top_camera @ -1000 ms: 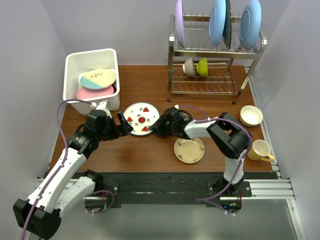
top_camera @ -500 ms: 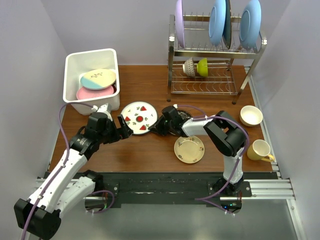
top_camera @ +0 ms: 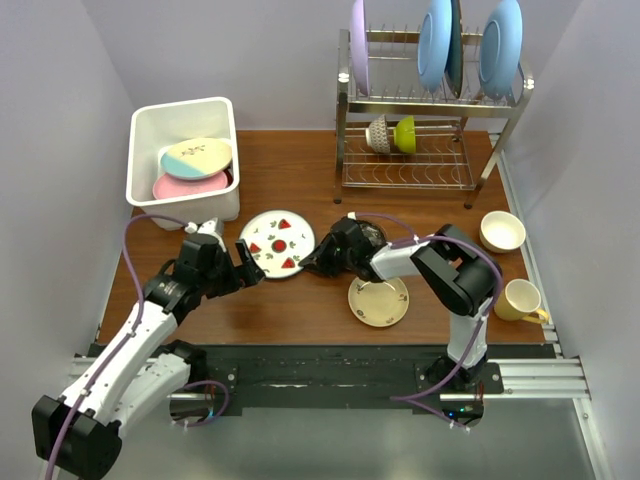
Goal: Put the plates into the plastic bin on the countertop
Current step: Pick up the plate at the center of the board.
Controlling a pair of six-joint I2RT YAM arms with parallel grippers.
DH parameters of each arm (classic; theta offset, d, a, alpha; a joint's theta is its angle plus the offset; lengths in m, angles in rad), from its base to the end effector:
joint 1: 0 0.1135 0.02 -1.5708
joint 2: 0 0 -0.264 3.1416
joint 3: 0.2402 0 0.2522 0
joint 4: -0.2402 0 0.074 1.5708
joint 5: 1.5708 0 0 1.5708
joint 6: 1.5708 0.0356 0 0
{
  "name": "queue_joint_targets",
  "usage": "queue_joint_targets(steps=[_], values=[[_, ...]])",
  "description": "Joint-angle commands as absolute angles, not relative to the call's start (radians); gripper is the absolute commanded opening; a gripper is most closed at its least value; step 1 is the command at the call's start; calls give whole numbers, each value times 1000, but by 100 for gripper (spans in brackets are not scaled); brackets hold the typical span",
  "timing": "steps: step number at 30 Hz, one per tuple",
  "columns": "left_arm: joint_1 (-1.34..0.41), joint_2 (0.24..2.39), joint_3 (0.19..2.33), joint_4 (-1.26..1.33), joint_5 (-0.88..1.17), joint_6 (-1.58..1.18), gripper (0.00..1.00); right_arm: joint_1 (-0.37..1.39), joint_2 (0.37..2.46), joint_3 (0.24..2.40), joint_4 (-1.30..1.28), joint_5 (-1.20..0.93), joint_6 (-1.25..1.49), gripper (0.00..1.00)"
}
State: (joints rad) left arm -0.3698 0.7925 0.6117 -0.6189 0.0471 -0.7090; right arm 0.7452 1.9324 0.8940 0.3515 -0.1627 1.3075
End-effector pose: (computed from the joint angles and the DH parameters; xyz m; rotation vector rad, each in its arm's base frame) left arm 0.1512 -0.0604 0.2379 -0.3896 2.4140 -0.5591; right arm 0.2708 0.2577 0.1106 0.6195 2.5033 1.1518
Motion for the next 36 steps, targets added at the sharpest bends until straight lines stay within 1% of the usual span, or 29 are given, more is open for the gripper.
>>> queue_joint_targets(steps=[1,5,8,11,17,20,31,35,36], values=[[-376,793,577,-589,8,-781,98,752,1933,796,120,-176,1141,0],[-376,830,517,-563,14,-836,97,747,1879,788,72,-189,1071,0],[-376,848,470,-523,18,-870,95,742,1845,785,22,-198,1017,0],[-376,868,436,-486,9,-897,94,732,1832,759,26,-216,985,0],[-376,836,365,-379,17,-939,94,696,1887,664,187,-350,980,0],[-376,818,330,-330,20,-956,93,690,1907,652,236,-419,977,0],[-376,821,212,-140,40,-1017,91,689,1868,649,225,-471,933,0],[-376,845,178,-43,72,-1003,89,680,1949,620,348,-544,960,0],[-377,845,154,-23,77,-1005,89,678,1968,598,441,-583,972,0]])
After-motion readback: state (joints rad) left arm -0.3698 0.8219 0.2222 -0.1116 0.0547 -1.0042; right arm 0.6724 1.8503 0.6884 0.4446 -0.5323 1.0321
